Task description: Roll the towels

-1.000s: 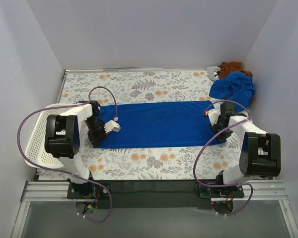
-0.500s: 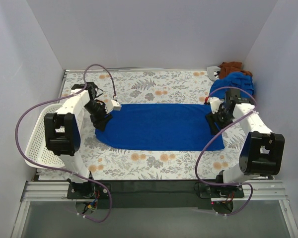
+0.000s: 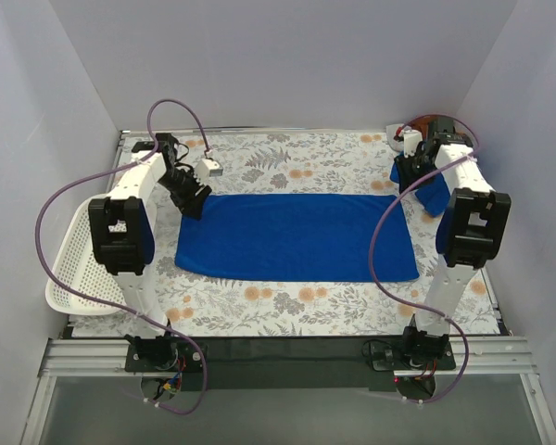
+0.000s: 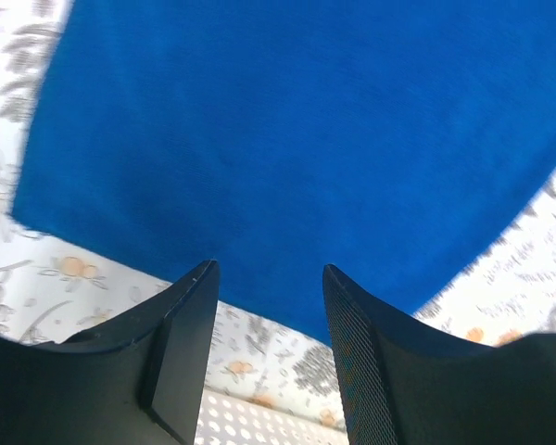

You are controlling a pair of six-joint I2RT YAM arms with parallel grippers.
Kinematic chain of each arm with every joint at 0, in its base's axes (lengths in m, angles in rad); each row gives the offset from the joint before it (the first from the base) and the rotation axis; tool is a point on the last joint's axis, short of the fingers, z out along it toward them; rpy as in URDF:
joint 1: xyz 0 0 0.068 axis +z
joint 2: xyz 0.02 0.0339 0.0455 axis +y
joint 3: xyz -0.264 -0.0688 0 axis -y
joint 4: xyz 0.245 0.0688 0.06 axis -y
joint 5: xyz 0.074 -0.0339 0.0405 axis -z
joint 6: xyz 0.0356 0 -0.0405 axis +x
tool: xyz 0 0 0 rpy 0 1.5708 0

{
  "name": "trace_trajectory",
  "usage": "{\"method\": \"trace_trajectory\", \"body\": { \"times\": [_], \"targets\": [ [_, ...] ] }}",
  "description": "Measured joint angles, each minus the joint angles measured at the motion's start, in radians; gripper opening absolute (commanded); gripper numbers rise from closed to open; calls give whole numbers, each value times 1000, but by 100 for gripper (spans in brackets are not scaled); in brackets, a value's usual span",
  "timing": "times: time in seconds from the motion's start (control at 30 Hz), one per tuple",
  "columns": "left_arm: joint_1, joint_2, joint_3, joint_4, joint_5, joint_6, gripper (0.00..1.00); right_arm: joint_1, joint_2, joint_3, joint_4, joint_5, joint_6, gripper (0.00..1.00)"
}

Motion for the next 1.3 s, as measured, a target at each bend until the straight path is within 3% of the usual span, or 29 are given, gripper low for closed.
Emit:
{"method": "trace_trajectory", "body": {
  "times": [0.1,0.23,0.57,0.8,0.97,1.3],
  "targets": [
    [5,48,41,54,-14,-59,47,0,100,86,14,5,35,37],
    [5,103,82,109,-29,-119,59,2,182,148,28,15,69,35],
    [29,161,143,166,-48,-224,61,16,250,140,74,37,107,35],
    [68,222,197,192,-68,-272,61,23,254,107,97,39,115,24],
    [75,275,217,198,-72,-298,59,23,255,101,106,35,119,2],
    [75,302,235,221,-92,-314,45,23,255,101,106,35,121,1]
  ]
}}
